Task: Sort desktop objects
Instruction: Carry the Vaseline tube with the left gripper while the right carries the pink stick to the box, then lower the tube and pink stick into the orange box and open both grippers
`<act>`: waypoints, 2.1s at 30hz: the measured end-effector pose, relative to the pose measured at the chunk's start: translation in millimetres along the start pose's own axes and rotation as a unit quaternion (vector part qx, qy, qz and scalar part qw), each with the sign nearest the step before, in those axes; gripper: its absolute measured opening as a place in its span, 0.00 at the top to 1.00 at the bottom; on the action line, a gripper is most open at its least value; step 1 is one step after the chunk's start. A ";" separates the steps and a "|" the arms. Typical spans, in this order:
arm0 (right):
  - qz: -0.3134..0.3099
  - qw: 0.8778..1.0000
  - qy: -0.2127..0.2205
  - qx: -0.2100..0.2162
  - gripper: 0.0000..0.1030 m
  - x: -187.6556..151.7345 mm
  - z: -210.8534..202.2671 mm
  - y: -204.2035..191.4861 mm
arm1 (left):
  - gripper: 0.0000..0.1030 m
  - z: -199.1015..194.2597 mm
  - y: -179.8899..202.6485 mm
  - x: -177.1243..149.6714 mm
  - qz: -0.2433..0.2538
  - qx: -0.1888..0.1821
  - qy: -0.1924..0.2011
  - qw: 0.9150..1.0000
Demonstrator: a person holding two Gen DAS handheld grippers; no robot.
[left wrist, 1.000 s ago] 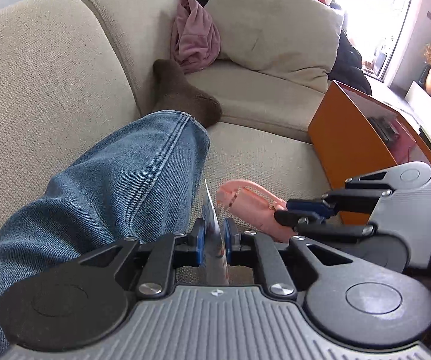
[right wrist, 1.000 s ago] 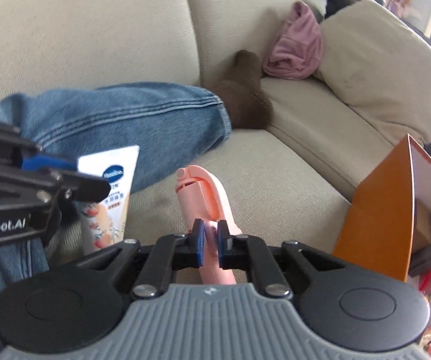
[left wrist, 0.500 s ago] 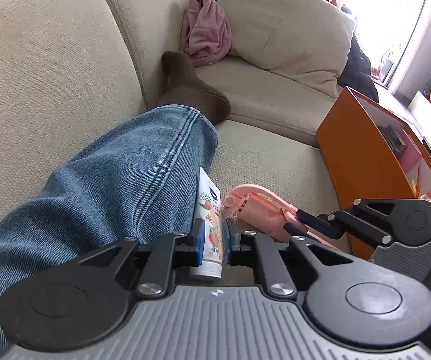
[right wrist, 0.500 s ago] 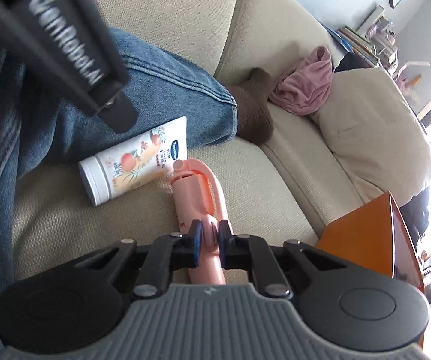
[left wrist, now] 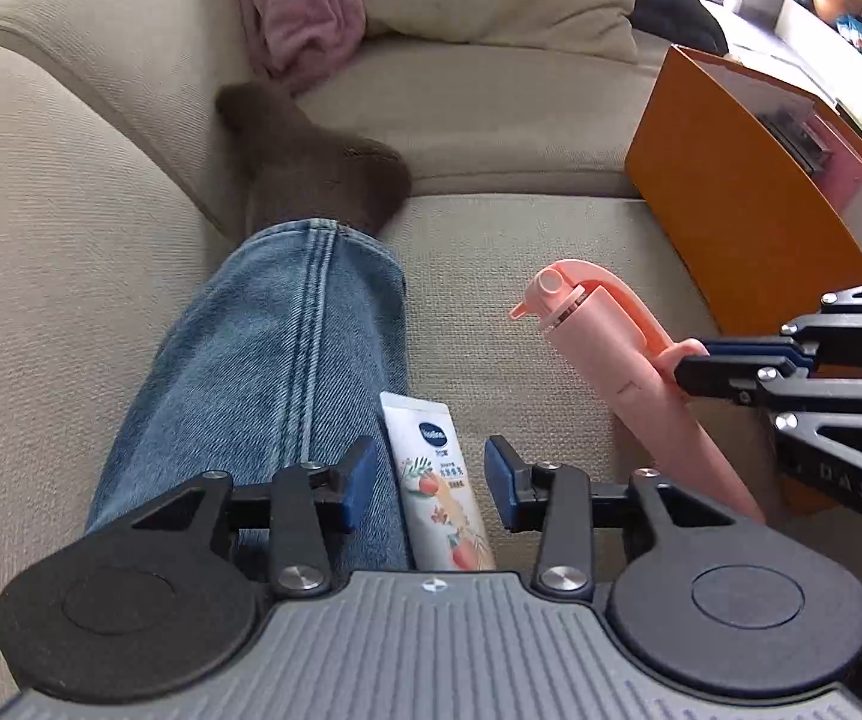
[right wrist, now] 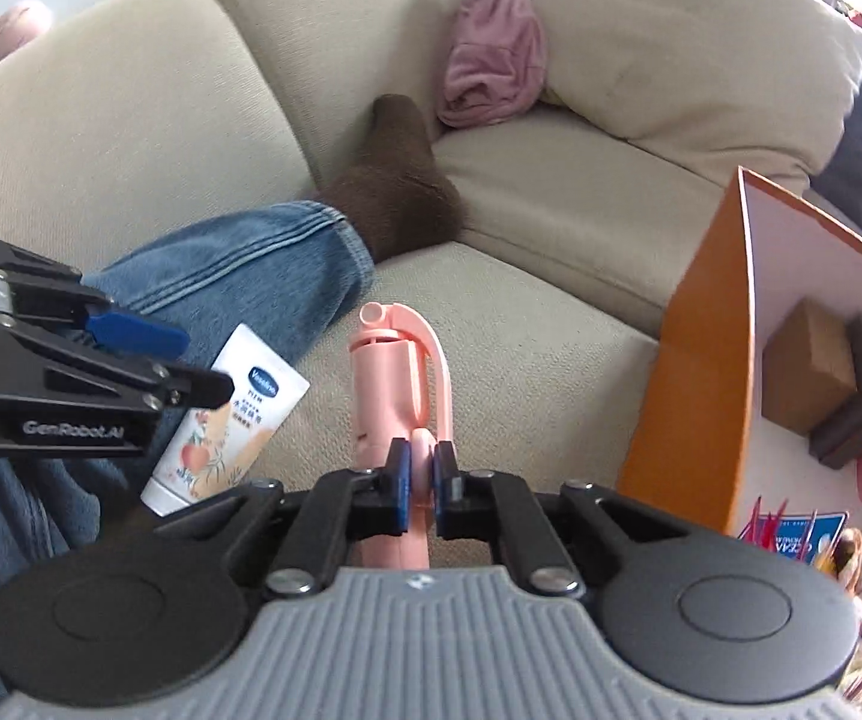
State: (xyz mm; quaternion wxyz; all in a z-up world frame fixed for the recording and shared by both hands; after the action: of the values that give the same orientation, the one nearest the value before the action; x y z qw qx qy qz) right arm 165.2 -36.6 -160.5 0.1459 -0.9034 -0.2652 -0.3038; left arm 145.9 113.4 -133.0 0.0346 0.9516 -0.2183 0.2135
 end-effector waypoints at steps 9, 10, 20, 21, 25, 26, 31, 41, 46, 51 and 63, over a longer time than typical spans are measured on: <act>0.012 1.000 0.001 0.022 0.93 -1.0 -2.9 2.2 | 0.80 34.9 -5.0 1.8 -0.018 0.002 -0.045 0.999; 0.012 1.000 0.002 0.024 0.92 -0.6 -4.0 2.9 | 0.80 35.4 -4.8 2.3 -0.020 0.000 -0.045 0.999; 0.034 0.998 0.033 0.039 0.93 9.2 -23.9 8.6 | 0.90 -0.7 2.8 -10.3 -0.033 -0.012 -0.005 0.999; 0.034 0.998 0.041 0.045 0.93 11.8 -30.0 7.9 | 0.90 -9.3 4.5 -12.7 -0.033 -0.013 0.002 0.999; 0.045 0.993 0.066 0.087 0.93 24.2 -59.4 4.9 | 0.91 -47.3 12.1 -16.6 -0.029 -0.011 0.037 0.999; 0.043 0.992 0.073 0.098 0.93 28.1 -69.4 4.5 | 0.91 -59.0 9.3 -10.7 -0.027 -0.009 0.049 0.998; -0.010 0.986 0.136 0.101 0.94 52.0 -132.7 14.6 | 0.92 -115.1 22.2 15.2 -0.024 -0.018 0.120 0.992; -0.195 0.973 0.110 -0.062 0.94 51.2 -179.3 108.3 | 0.93 -157.1 89.8 104.0 0.009 -0.076 0.216 0.973; -0.253 0.963 0.045 -0.083 0.94 29.2 -136.7 151.5 | 0.93 -146.1 132.4 141.5 0.037 -0.111 0.228 0.967; -0.326 0.943 -0.010 -0.059 0.95 10.2 -91.0 158.6 | 0.93 -116.6 165.0 168.8 0.040 -0.124 0.215 0.968; -0.453 0.891 -0.026 0.006 0.95 -15.2 -33.2 155.3 | 0.93 -22.9 179.7 187.7 0.011 -0.118 0.145 0.982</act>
State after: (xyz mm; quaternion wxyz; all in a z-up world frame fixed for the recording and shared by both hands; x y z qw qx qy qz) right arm 227.5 -183.5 -160.3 -0.0094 -0.6921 -0.6509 -0.3117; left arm 212.3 -120.4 -38.1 0.1755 0.8974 -0.2455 0.3219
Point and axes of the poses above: each gripper's, at about its wrist camera, not at the fingertips, and z roughly the way its jaws point, y to its right, x to its top, the point moved 10 cm from there along z, roughly the way its jaws point
